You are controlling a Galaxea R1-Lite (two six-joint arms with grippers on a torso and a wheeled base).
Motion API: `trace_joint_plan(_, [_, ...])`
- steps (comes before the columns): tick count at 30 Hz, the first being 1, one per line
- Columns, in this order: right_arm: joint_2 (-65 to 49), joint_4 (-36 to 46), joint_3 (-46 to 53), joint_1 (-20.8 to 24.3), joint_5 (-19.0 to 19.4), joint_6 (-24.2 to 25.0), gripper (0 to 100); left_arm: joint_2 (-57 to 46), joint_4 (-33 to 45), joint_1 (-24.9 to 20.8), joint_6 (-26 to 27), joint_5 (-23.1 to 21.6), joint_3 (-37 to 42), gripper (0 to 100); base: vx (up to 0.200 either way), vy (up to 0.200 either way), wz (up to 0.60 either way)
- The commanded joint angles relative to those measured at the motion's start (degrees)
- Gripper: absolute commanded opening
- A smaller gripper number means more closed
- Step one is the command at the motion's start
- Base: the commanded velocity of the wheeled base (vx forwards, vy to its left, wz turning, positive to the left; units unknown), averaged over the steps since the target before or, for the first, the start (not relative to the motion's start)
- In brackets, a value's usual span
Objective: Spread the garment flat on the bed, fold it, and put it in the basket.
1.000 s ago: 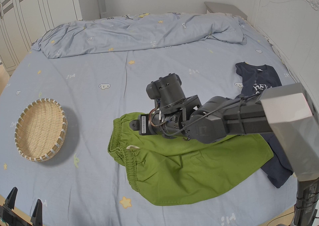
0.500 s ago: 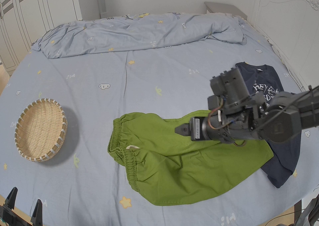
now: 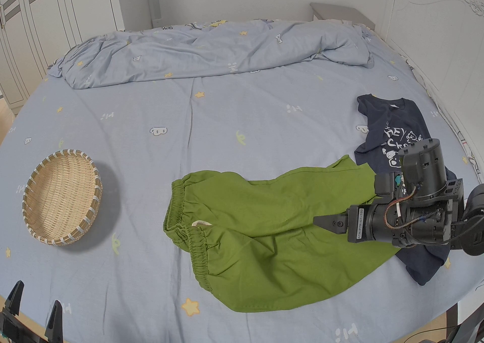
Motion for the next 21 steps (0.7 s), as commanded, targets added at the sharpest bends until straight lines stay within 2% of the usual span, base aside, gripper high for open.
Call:
trace_joint_plan(1, [-1.9, -0.2, 1.4, -0.5, 0.0, 0.0, 100, -0.2, -2.2, 0.0, -0.3, 0.6, -1.4, 100, 0.000, 0.000, 0.00])
trace_joint_plan(2, [-1.9, -0.1, 1.7, -0.4, 0.0, 0.0, 100, 2.8, -9.6, -1.3, -5.3, 0.9, -20.9, 100, 0.000, 0.000, 0.00])
trace_joint_plan(3, [-1.8, -0.2, 2.0, -0.5, 0.0, 0.0, 100, 8.5, -8.0, -3.4, -9.8, 1.5, -35.1, 100, 0.000, 0.000, 0.00])
trace_joint_plan(4, [-1.7, -0.2, 2.0, -0.5, 0.0, 0.0, 100, 11.9, -4.3, -4.4, -11.2, 1.5, -40.6, 100, 0.000, 0.000, 0.00])
trace_joint_plan(5, [-1.7, -0.3, 1.9, -0.7, -0.1, 0.0, 100, 16.3, 4.7, -5.1, -11.0, 1.3, -45.7, 100, 0.000, 0.000, 0.00])
trace_joint_plan(6, [-1.8, -0.3, 1.9, -0.7, -0.1, 0.0, 100, 17.4, 7.3, -5.1, -10.8, 1.1, -46.2, 100, 0.000, 0.000, 0.00])
trace_joint_plan(7, [-2.2, -0.4, 2.0, -0.7, 0.0, 0.0, 100, 21.3, 15.4, -5.4, -10.1, -0.6, -46.7, 100, 0.000, 0.000, 0.00])
trace_joint_plan(8, [-3.3, -0.3, 1.9, -0.8, 0.0, -0.1, 100, 25.7, 18.0, -6.2, -10.1, -4.0, -45.7, 100, 0.000, 0.000, 0.00])
trace_joint_plan(10, [-5.9, -0.1, 2.1, -1.1, 0.3, 0.0, 100, 32.4, 17.0, -7.9, -12.0, -10.3, -42.8, 100, 0.000, 0.000, 0.00])
trace_joint_plan(11, [-7.2, 0.1, 2.2, -1.4, 0.4, -0.1, 100, 35.0, 15.6, -9.2, -13.8, -13.4, -41.5, 100, 0.000, 0.000, 0.00])
trace_joint_plan(12, [-7.3, 0.1, 2.2, -1.4, 0.4, -0.1, 100, 35.5, 15.2, -9.4, -14.1, -13.7, -41.4, 100, 0.000, 0.000, 0.00])
trace_joint_plan(13, [-9.0, 0.4, 2.2, -1.7, 0.4, -0.1, 100, 41.0, 11.6, -12.0, -18.5, -17.6, -40.3, 100, 0.000, 0.000, 0.00])
trace_joint_plan(16, [-9.3, 0.5, 2.3, -2.8, 0.8, -0.2, 100, 49.5, 5.5, -16.6, -25.6, -22.2, -36.9, 100, 0.000, 0.000, 0.00])
trace_joint_plan(18, [-9.2, 0.5, 2.7, -3.4, 2.1, -0.1, 100, 55.2, 1.4, -19.1, -27.5, -25.9, -33.8, 100, 0.000, 0.000, 0.00])
trace_joint_plan(21, [-9.3, 0.5, 3.8, -3.9, 5.8, 0.0, 100, 65.5, -5.2, -19.2, -27.3, -32.5, -28.9, 100, 0.000, 0.000, 0.00])
